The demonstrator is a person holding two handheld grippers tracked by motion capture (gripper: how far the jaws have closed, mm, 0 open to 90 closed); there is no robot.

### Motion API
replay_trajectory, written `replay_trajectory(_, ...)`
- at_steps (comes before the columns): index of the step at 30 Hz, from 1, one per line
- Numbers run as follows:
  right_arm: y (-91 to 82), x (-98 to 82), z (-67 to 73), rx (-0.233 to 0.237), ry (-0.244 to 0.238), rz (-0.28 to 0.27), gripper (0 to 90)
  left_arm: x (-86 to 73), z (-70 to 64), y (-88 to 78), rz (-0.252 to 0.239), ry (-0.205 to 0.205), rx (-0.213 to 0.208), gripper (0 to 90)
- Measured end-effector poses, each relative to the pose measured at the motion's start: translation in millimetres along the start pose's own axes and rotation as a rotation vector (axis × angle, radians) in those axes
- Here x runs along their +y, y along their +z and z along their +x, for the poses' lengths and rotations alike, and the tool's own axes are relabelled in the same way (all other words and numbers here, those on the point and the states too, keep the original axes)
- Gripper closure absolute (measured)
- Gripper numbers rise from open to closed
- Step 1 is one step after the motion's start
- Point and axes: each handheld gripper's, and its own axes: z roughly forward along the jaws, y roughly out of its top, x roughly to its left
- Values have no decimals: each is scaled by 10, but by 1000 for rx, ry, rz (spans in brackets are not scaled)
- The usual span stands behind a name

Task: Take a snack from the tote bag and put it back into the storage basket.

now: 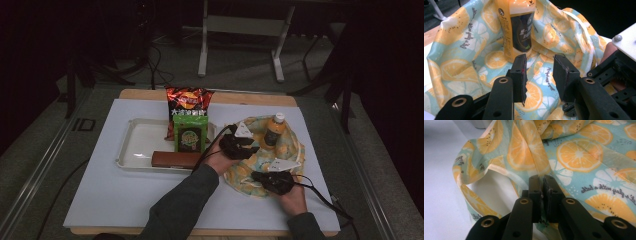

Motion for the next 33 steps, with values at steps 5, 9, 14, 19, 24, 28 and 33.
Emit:
replay_trajectory(5, 0, 0, 0, 1, 0, 0, 848, 32, 16, 27, 3, 3, 2, 626)
replay_trajectory(9, 0, 0, 0, 1, 0, 0, 847, 74, 32, 35, 0, 1, 6, 626)
replay_trajectory(14, 0, 0, 1, 2, -1, 0, 846, 114, 67, 39, -6, 0, 6, 622)
replay_trajectory(19, 0, 0, 1, 0, -4, -1, 845, 165, 90, 52, -7, 1, 9, 621)
replay_trajectory(24, -1, 0, 1, 0, -6, 0, 845, 212, 112, 67, -12, 3, 15, 618)
replay_trajectory(28, -2, 0, 4, 1, -7, 1, 844, 242, 122, 91, -10, 3, 18, 614)
replay_trajectory(33, -2, 0, 6, 1, -6, 1, 843, 281, 128, 129, -9, 9, 21, 611)
